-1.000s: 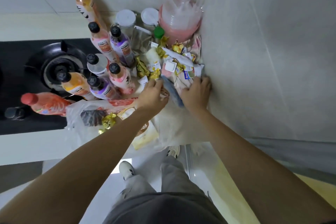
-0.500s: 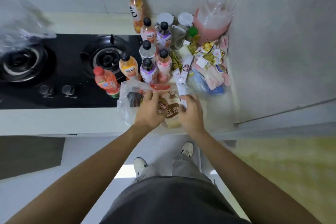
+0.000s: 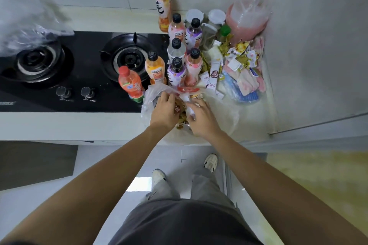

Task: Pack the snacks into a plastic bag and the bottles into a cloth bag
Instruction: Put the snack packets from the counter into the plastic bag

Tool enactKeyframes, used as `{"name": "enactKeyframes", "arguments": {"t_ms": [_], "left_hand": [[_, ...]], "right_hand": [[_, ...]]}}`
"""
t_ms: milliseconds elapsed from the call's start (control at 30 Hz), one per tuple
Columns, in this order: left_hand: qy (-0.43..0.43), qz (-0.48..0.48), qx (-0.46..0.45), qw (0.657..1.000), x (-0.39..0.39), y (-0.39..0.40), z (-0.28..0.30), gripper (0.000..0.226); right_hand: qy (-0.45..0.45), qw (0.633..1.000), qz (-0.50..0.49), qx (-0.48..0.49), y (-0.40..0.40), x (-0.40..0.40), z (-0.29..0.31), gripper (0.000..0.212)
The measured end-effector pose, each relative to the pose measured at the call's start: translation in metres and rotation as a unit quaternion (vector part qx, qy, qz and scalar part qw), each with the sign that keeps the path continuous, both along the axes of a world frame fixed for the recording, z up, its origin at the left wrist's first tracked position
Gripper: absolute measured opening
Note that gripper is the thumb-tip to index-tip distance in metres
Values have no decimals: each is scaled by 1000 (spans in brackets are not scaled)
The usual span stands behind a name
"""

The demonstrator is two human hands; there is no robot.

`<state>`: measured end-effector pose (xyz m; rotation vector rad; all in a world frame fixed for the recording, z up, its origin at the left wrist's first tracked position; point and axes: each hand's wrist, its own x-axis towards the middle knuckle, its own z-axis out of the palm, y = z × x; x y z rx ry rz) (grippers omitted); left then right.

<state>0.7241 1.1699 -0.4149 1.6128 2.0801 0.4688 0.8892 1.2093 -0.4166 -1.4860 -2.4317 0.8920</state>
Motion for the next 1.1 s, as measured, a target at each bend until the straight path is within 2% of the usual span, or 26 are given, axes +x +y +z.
{"name": "enactKeyframes", "arguments": {"t_ms": [133, 300, 433, 533, 700, 833, 933, 1000, 1100], "left_hand": [[28, -28, -16, 999, 0, -2, 1, 62], [64, -63, 30, 996, 10, 1, 9, 45], [64, -107, 50, 991, 34, 34, 23, 37], [55, -123, 31, 990, 60, 68, 33, 46], [49, -131, 21, 990, 102, 139, 33, 46], [23, -104, -4, 994, 128, 199, 24, 57], [6, -82, -24, 996, 141, 233, 15, 59], [-9, -73, -39, 997, 150, 247, 5, 56], [-15, -68, -44, 997, 161, 259, -7, 47]], "right_hand": [[-26, 999, -8, 18, 10, 19, 8, 48], [-53, 996, -37, 60, 37, 38, 22, 40], [-79, 990, -75, 84, 77, 59, 30, 34], [-112, 984, -97, 101, 111, 79, 33, 45], [-163, 967, -126, 152, 168, 109, 33, 54], [-166, 966, -136, 146, 210, 124, 26, 70], [-149, 974, -102, 133, 237, 127, 15, 81], [-133, 979, -84, 130, 248, 130, 8, 80], [-117, 979, -99, 135, 254, 139, 6, 68]]}}
